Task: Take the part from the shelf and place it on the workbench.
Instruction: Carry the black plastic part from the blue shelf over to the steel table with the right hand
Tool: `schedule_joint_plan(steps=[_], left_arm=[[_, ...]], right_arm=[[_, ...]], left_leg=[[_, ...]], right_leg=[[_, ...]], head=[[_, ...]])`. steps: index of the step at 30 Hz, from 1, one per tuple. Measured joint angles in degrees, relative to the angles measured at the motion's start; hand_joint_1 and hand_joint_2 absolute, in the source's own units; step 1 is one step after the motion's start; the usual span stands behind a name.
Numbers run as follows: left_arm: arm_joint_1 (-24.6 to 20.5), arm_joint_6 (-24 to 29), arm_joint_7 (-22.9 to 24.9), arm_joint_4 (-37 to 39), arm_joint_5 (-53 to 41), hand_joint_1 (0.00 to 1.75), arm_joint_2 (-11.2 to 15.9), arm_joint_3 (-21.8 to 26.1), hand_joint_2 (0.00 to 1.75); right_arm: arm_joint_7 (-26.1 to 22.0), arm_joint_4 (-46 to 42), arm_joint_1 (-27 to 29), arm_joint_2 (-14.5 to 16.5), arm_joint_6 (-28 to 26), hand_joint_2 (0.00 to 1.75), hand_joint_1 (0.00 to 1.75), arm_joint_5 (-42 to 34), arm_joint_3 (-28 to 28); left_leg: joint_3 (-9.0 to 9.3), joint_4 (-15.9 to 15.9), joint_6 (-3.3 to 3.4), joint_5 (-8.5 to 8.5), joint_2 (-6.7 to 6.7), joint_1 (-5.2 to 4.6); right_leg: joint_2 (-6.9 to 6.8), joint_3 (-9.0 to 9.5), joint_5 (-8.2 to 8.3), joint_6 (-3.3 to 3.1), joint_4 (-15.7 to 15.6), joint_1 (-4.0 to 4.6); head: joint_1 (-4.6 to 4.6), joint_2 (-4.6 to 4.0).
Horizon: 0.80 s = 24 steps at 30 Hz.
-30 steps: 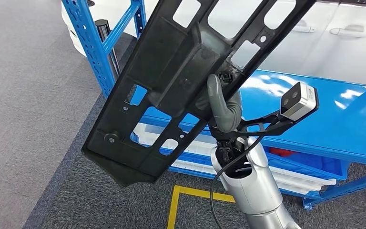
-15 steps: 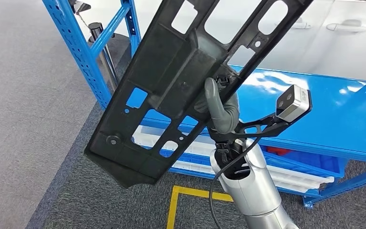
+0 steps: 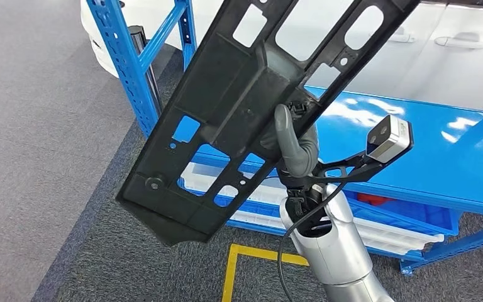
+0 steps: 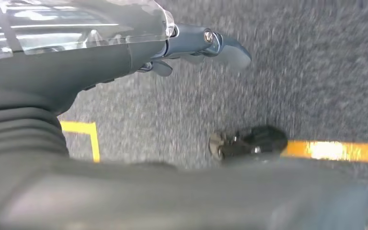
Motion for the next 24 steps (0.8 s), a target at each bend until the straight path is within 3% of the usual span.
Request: schedule_joint_plan(steps=[2, 3, 7, 9, 11, 12, 13, 14, 16, 18, 22, 24], left_arm=[[-0.2, 0.6, -0.2, 0.0, -0.6, 0.0, -0.1, 0.0, 1.75], [-0.2, 0.7, -0.4, 0.0, -0.7, 0.0, -0.1, 0.0, 1.75], [-0.3, 1.1, -0.6, 0.0, -0.3, 0.0, -0.2, 0.0, 1.75], [-0.2, 1.4, -0.6, 0.0, -0.2, 0.0, -0.2, 0.0, 1.75], [-0.1, 1.5, -0.6, 0.0, -0.2, 0.0, -0.2, 0.0, 1.75], [0.0, 1.5, -0.6, 0.0, -0.1, 0.0, -0.2, 0.0, 1.75], [0.1, 1.5, -0.6, 0.0, 0.1, 0.0, -0.2, 0.0, 1.75], [0.1, 1.5, -0.6, 0.0, 0.3, 0.0, -0.2, 0.0, 1.75], [0.1, 1.4, -0.8, 0.0, 0.7, 0.0, -0.2, 0.0, 1.75], [0.0, 1.2, -1.2, 0.0, 1.1, 0.0, -0.2, 0.1, 1.75], [0.2, 0.7, -2.0, 0.0, 1.6, 0.0, -0.2, 0.4, 1.75], [0.2, 0.7, -2.3, 0.0, 1.7, 0.0, -0.2, 0.5, 1.75]], right_arm=[[0.0, -0.1, -0.2, 0.0, -0.1, 1.75, 1.75, 0.1, -0.1], [0.0, -0.1, -0.2, 0.0, -0.3, 1.75, 1.75, 0.1, -0.2], [0.5, -0.2, -0.7, 0.0, -0.8, 1.75, 1.75, 0.1, -0.3], [0.6, -0.1, -1.1, 0.1, -0.8, 1.75, 1.75, 0.0, -0.3], [0.6, -0.1, -1.3, 0.1, -0.9, 1.75, 1.75, 0.0, -0.3], [0.7, -0.1, -1.3, 0.1, -0.9, 1.75, 1.75, 0.0, -0.3], [0.7, 0.0, -1.3, 0.1, -1.0, 1.75, 1.75, 0.0, -0.3], [0.8, 0.0, -1.3, 0.1, -1.0, 1.75, 1.75, 0.0, -0.3], [1.0, 0.0, -1.4, 0.1, -1.1, 1.75, 1.75, 0.0, -0.3], [1.1, 0.0, -1.7, 0.1, -1.4, 1.75, 1.75, 0.0, -0.3], [1.3, 0.0, -1.9, 0.1, -1.6, 1.75, 1.75, -0.1, -0.3], [1.2, 0.0, -1.8, 0.1, -1.6, 1.75, 1.75, -0.1, -0.3]], left_leg=[[-0.05, 0.1, -0.3, -0.08, -0.02, -0.19], [-0.11, 0.1, -0.53, -0.09, -0.01, -0.24], [-0.3, 0.7, -1.65, -0.69, 0.04, -0.22], [-2.21, 5.2, -2.12, -3.46, 0.05, -0.11], [-5.7, 12.8, -2.54, -6.92, 0.06, 0.1], [-7.02, 15.5, -2.73, -7.72, 0.06, 0.23], [-7.4, 16.3, -2.87, -7.41, 0.06, 0.35], [-6.68, 14.7, -2.98, -6.03, 0.07, 0.48], [-3.09, 7.4, -3.1, -2.26, 0.09, 0.75], [-0.49, 1.9, -2.7, -0.69, 0.04, 0.71], [-0.21, 0.7, -1.15, -0.57, -0.08, 0.48], [-0.17, 0.5, -0.53, -0.35, -0.02, 0.59]], right_leg=[[-0.07, 3.46, 2.72, -0.59, -7.4, 0.32], [-0.08, 4.28, 3.19, -0.82, -9.3, 0.5], [-0.07, 4.69, 3.57, -1.83, -10.5, 0.35], [-0.22, 5.02, 3.78, -2.38, -10.9, 0.06], [-0.27, 5.02, 3.73, -2.56, -10.9, 0.13], [-0.27, 5.0, 3.72, -2.58, -10.8, 0.17], [-0.25, 4.99, 3.68, -2.56, -10.8, 0.18], [-0.21, 5.01, 3.61, -2.49, -10.7, 0.16], [-0.13, 5.01, 3.3, -2.14, -10.3, 0.13], [-0.05, 4.66, 3.0, -1.53, -9.7, 0.29], [-0.08, 4.14, 2.56, -0.22, -9.1, 0.25], [-0.11, 2.4, 0.06, 0.26, -5.2, 0.09]], head=[[0.0, 0.0], [0.0, 0.0], [0.0, 0.0], [0.0, 0.0], [0.0, 0.0], [0.0, 0.0], [0.0, 0.0], [0.0, 0.0], [0.0, 0.0], [0.0, 0.0], [0.0, 0.0], [0.0, 0.0]])
